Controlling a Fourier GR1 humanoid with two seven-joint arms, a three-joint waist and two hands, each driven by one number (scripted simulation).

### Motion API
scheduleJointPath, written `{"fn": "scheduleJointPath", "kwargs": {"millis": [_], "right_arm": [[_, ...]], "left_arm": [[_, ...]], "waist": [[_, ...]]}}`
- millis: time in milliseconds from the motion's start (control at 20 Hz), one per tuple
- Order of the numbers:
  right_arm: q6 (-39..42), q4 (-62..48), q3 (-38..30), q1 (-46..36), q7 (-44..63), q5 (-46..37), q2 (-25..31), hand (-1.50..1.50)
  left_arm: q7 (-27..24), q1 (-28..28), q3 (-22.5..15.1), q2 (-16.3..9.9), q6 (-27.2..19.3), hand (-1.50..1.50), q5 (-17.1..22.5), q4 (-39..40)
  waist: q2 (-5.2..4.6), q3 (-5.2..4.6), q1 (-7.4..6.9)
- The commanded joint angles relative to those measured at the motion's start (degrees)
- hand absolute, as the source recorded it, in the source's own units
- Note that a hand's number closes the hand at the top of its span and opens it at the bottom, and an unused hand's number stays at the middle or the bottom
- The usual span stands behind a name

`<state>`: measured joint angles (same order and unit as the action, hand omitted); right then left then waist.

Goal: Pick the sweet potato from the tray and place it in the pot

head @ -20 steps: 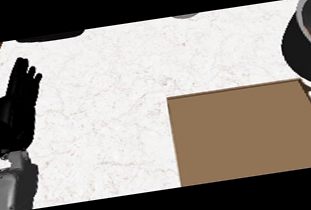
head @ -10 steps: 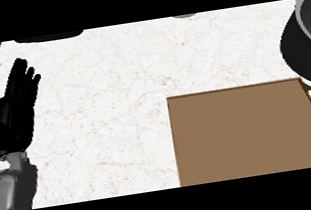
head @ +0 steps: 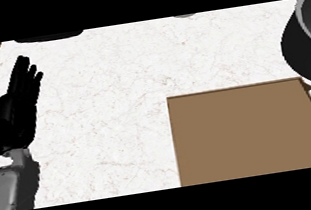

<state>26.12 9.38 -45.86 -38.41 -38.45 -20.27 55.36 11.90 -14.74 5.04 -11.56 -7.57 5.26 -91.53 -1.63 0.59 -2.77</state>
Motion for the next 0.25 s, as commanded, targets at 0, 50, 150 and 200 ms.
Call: {"fn": "scheduleJointPath", "kwargs": {"millis": [0, 50, 150, 200], "right_arm": [[3.53, 0.05, 0.02, 1.43, -2.09, 0.08, 1.70, -1.50], [4.52, -0.23, -0.04, 3.41, -3.41, 0.15, 1.78, -1.50], [5.89, -0.14, 0.05, 3.68, -3.07, 0.26, 2.60, -1.50], [4.75, 0.07, 0.02, 3.33, -3.09, 0.34, 1.80, -1.50]], "left_arm": [[-0.33, 0.09, -0.22, 0.08, -0.27, 0.00, -0.71, 0.51], [0.97, 0.21, -0.31, 0.09, 0.34, 0.00, 0.31, -0.73], [0.67, -1.00, -0.34, 0.33, -1.07, 0.00, -0.93, -0.42], [0.87, -0.96, 0.68, -0.43, 0.02, 0.00, 0.36, -0.01]], "waist": [[-0.06, 0.06, -0.23], [0.06, 0.14, -0.06], [0.14, 0.10, 0.38], [0.05, 0.10, -0.09]]}}
